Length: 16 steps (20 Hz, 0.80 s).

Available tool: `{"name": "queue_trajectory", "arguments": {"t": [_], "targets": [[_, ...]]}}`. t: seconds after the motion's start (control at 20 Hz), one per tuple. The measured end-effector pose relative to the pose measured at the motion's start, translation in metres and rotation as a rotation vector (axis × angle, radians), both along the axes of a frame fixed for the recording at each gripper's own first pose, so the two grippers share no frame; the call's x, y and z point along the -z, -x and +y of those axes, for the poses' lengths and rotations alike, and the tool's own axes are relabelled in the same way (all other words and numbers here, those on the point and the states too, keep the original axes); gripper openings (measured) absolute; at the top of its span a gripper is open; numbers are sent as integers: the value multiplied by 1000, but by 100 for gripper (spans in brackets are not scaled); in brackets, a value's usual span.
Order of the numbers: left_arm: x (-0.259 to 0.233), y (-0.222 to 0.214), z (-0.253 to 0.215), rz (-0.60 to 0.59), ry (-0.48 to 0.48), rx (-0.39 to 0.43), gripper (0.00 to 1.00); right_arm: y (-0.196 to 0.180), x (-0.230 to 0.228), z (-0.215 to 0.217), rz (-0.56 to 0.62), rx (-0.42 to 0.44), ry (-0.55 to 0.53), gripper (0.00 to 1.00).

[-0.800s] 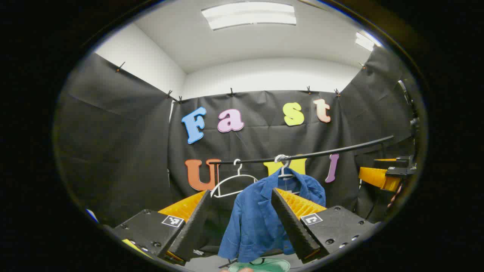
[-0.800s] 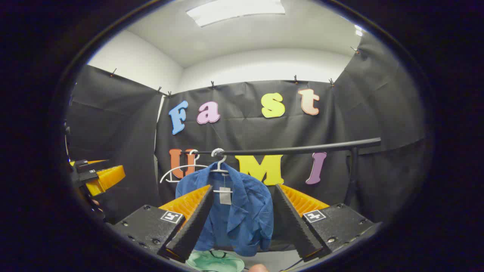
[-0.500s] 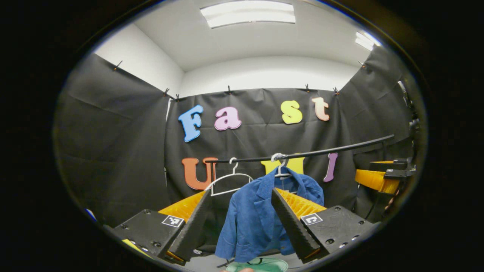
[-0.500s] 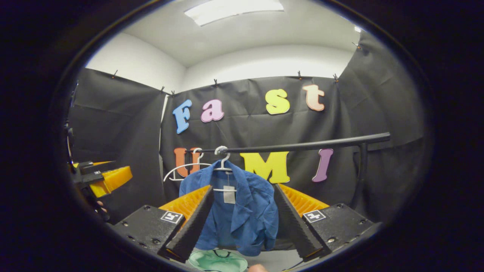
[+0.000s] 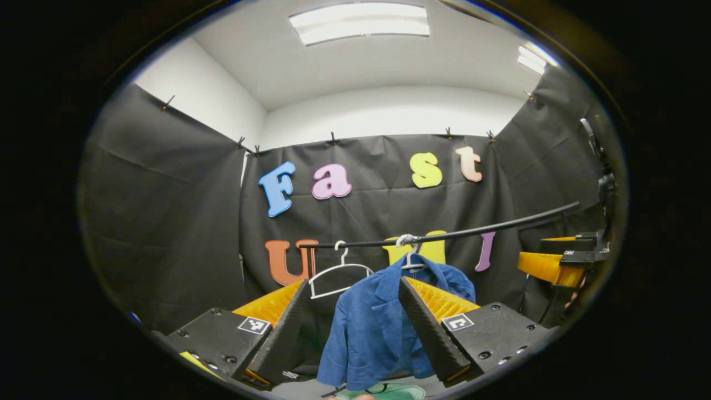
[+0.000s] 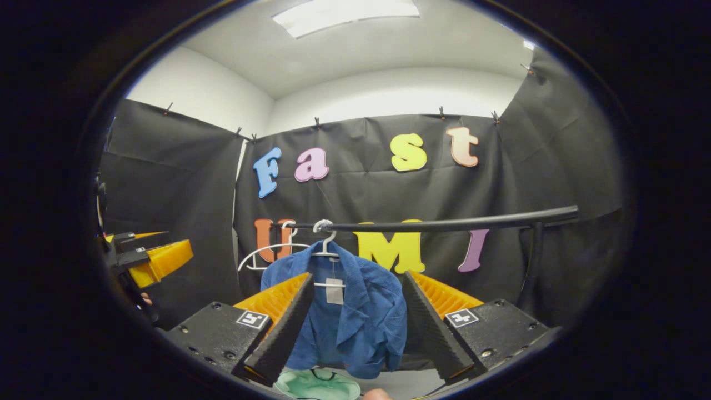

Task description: Grasp the clothes on the hanger with both hands and then place them into the laundry hamper below.

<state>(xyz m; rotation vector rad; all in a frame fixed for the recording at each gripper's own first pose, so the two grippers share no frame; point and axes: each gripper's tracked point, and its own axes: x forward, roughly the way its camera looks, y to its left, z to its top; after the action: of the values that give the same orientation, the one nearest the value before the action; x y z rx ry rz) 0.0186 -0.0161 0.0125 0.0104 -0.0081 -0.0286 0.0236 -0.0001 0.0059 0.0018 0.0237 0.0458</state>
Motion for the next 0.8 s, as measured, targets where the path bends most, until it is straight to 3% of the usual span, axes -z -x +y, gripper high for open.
{"name": "queue_trajectory", "arguments": {"t": [0.4, 0.8], "targets": [[28, -9, -13, 42, 27, 72, 96, -16, 30, 13, 41, 38, -5, 99], [85, -26, -18, 160, 61, 115, 97, -55, 98, 28, 175, 62, -68, 99]]}}
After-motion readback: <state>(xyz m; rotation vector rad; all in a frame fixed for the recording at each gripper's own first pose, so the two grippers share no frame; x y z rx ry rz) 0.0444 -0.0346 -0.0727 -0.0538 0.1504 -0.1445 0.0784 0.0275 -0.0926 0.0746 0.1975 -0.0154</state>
